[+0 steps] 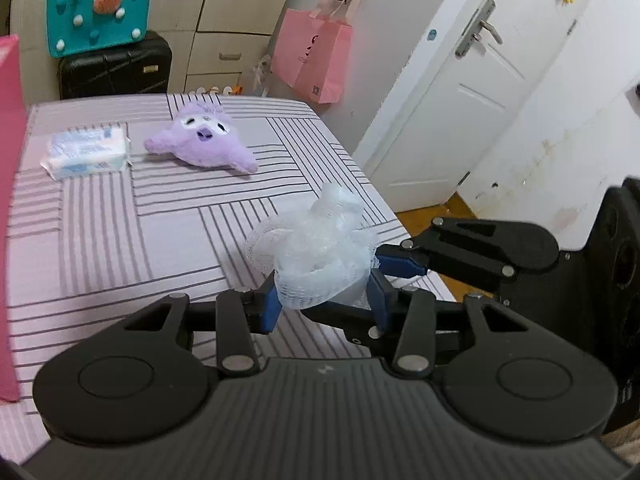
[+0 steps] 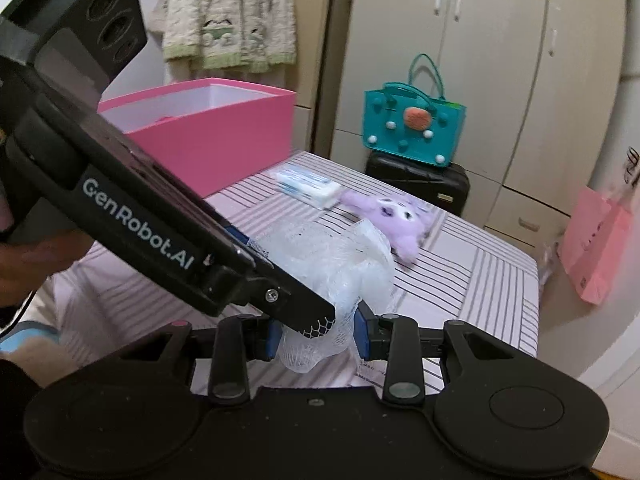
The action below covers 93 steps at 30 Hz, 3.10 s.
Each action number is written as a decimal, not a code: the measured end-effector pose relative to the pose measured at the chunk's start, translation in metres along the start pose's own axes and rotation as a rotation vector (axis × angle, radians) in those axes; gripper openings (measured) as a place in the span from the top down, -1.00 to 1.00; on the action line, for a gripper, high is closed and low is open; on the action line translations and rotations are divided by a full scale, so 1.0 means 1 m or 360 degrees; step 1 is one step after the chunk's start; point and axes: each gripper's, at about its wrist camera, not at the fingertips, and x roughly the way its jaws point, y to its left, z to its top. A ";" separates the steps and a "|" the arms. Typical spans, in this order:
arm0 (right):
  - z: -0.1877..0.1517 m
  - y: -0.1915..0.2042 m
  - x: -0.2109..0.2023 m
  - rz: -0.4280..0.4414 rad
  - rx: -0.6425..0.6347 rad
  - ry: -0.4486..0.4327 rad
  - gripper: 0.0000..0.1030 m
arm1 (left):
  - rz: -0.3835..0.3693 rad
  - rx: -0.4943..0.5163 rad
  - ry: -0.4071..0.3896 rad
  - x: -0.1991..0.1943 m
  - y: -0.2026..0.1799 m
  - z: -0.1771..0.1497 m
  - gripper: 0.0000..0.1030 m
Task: Organize soft objects
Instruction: 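Lift the bath puff with both tools and carry it over the pink box, then open both tools to drop the bath puff into the box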
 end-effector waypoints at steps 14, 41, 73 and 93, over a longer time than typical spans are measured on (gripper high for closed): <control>0.055 0.046 -0.024 0.0183 -0.0083 0.0106 0.21 | 0.0126 0.0106 -0.0028 -0.080 -0.006 -0.002 0.15; 0.194 0.151 0.011 0.0364 -0.0409 -0.0199 0.20 | 0.0312 0.0009 -0.0378 -0.242 0.083 0.023 0.06; 0.198 0.148 0.150 0.0686 -0.0202 0.0377 -0.14 | 0.0596 -0.0332 -0.0012 -0.194 0.214 0.023 -0.13; 0.197 0.117 0.030 0.0573 -0.0215 0.0180 -0.22 | 0.0743 -0.0013 -0.0060 -0.242 0.135 0.019 -0.36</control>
